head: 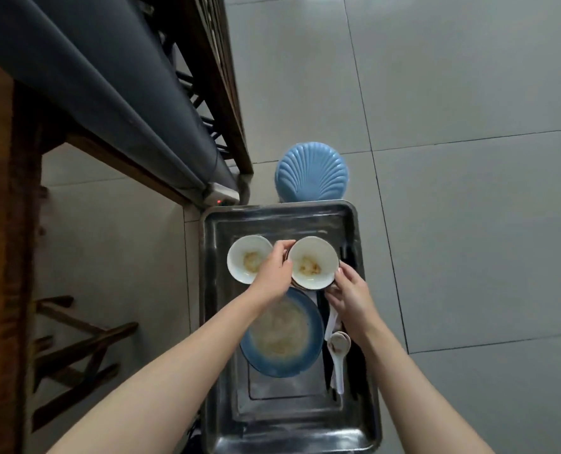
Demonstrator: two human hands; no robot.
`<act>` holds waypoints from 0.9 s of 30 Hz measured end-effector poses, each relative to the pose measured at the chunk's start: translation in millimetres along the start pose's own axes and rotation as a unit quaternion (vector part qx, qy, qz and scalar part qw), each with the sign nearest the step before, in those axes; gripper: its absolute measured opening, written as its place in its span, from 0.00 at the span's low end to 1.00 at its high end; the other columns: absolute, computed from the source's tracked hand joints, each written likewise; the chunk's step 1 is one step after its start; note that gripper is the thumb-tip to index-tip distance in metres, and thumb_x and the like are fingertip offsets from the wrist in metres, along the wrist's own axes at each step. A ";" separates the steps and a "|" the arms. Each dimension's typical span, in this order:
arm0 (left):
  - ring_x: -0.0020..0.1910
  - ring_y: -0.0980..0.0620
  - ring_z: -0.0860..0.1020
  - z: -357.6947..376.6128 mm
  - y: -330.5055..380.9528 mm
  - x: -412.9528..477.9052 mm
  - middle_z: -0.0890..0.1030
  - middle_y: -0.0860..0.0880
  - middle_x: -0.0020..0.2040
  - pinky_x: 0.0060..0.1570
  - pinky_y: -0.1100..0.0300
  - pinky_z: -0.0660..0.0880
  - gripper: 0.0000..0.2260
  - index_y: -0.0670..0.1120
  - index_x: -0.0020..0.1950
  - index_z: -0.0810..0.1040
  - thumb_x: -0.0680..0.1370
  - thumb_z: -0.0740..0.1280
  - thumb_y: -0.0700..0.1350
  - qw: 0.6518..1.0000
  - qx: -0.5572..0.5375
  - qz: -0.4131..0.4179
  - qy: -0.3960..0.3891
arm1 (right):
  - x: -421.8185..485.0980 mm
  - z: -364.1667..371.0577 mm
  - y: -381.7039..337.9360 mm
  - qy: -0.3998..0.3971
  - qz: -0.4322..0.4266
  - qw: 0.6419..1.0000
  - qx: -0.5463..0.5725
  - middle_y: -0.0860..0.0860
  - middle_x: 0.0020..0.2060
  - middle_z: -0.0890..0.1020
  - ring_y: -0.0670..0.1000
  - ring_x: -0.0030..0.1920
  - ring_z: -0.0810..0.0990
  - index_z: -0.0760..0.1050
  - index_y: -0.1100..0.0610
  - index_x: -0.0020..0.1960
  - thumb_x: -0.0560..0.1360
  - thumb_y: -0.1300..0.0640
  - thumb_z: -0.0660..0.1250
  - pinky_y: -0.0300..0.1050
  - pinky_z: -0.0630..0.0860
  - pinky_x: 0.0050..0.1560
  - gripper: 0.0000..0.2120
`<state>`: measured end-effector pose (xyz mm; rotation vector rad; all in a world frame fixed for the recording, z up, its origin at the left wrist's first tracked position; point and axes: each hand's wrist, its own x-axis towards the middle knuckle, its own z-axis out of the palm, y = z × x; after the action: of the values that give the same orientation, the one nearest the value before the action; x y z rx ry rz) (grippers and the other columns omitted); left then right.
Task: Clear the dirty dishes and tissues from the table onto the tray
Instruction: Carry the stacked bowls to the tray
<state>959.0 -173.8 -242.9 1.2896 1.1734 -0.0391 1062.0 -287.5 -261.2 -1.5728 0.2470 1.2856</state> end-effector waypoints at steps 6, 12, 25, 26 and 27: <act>0.58 0.50 0.72 5.6 -3.8 26.2 0.72 0.48 0.65 0.57 0.57 0.68 0.19 0.48 0.72 0.60 0.81 0.56 0.43 0.993 0.107 -0.036 -0.026 | 37.2 1.1 12.1 0.004 0.028 0.999 -0.015 0.53 0.41 0.81 0.43 0.31 0.79 0.71 0.60 0.66 0.80 0.61 0.60 0.34 0.74 0.30 0.15; 0.53 0.50 0.71 10.6 2.2 45.5 0.71 0.46 0.61 0.51 0.58 0.67 0.19 0.45 0.70 0.59 0.80 0.58 0.44 0.991 0.105 -0.079 -0.020 | 41.6 -1.5 16.6 0.004 0.014 1.000 -0.025 0.54 0.48 0.80 0.42 0.37 0.80 0.71 0.57 0.67 0.80 0.56 0.61 0.34 0.74 0.36 0.16; 0.64 0.52 0.71 0.5 -3.0 8.3 0.59 0.45 0.76 0.50 0.63 0.68 0.29 0.50 0.78 0.49 0.81 0.59 0.46 0.992 0.083 -0.091 -0.041 | 10.6 -11.3 -11.9 0.050 -0.019 0.993 -0.110 0.57 0.64 0.75 0.55 0.64 0.74 0.68 0.59 0.70 0.80 0.63 0.61 0.52 0.69 0.67 0.19; 0.65 0.52 0.70 -4.6 -0.9 0.7 0.61 0.46 0.76 0.46 0.64 0.68 0.28 0.52 0.77 0.51 0.80 0.60 0.45 0.993 0.075 -0.085 -0.034 | 0.9 -12.9 -15.9 0.055 -0.027 0.992 -0.114 0.58 0.64 0.75 0.55 0.64 0.74 0.69 0.59 0.69 0.79 0.63 0.60 0.52 0.70 0.67 0.18; 0.66 0.52 0.69 -9.9 1.5 -7.6 0.63 0.46 0.75 0.45 0.65 0.68 0.27 0.52 0.77 0.53 0.80 0.60 0.45 0.994 0.066 -0.077 -0.027 | -9.9 -14.7 -20.2 0.059 -0.035 0.991 -0.116 0.58 0.63 0.76 0.55 0.63 0.75 0.69 0.59 0.69 0.79 0.64 0.60 0.52 0.70 0.66 0.18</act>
<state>950.0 -170.2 -235.0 1.3025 1.2380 -0.2676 1080.8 -294.6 -243.4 -1.8424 0.1170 1.2026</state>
